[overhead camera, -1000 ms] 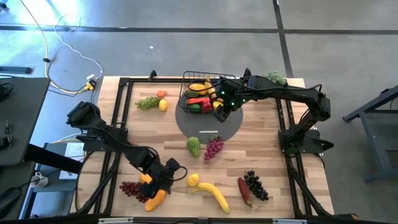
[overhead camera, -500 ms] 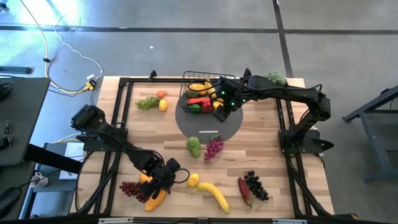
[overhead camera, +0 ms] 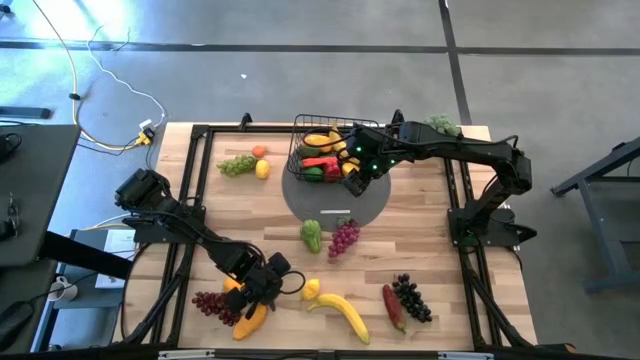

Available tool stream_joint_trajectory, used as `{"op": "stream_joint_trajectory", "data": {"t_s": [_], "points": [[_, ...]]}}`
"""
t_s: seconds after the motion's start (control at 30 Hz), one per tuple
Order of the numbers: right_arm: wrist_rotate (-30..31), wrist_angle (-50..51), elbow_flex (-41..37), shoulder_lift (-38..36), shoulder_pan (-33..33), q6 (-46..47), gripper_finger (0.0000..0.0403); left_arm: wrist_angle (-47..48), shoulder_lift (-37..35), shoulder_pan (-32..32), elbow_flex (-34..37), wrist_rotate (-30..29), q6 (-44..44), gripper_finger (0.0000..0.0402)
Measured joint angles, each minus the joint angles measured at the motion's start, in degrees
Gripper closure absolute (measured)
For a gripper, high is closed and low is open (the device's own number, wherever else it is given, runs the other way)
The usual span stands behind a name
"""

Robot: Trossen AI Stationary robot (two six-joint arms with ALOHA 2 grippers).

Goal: Build produce basket
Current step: Put the purple eggplant into the wire basket

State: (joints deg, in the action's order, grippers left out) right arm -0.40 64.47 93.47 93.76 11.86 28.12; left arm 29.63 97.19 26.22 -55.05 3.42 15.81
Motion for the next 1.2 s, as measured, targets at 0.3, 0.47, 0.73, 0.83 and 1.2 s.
{"op": "stream_joint_trajectory", "data": {"t_s": [0.3, 0.47, 0.73, 0.83, 1.2], "points": [[0.0, -0.1, 0.0, 0.0, 0.0, 0.1, 0.0206, 1.7, 1.7, -0.5, 0.0, -0.4, 1.8, 0.0222], [0.0, -0.2, 0.0, 0.0, 0.0, 0.3, 0.0206, 2.0, 1.7, -1.6, 0.0, -2.7, 1.3, 0.0241], [0.0, -0.2, 0.0, 0.0, 0.0, 0.3, 0.0206, 2.7, 1.7, -3.3, 0.0, -2.4, 2.0, 0.0332], [0.0, -0.2, 0.0, 0.0, 0.0, 0.3, 0.0206, 2.7, 1.7, -3.6, 0.0, -2.2, 2.4, 0.0354], [0.0, -0.3, 0.0, -0.9, 0.3, -1.2, 0.0206, 3.6, 1.1, -4.3, -0.3, -3.0, -10.6, 0.0354]]}}
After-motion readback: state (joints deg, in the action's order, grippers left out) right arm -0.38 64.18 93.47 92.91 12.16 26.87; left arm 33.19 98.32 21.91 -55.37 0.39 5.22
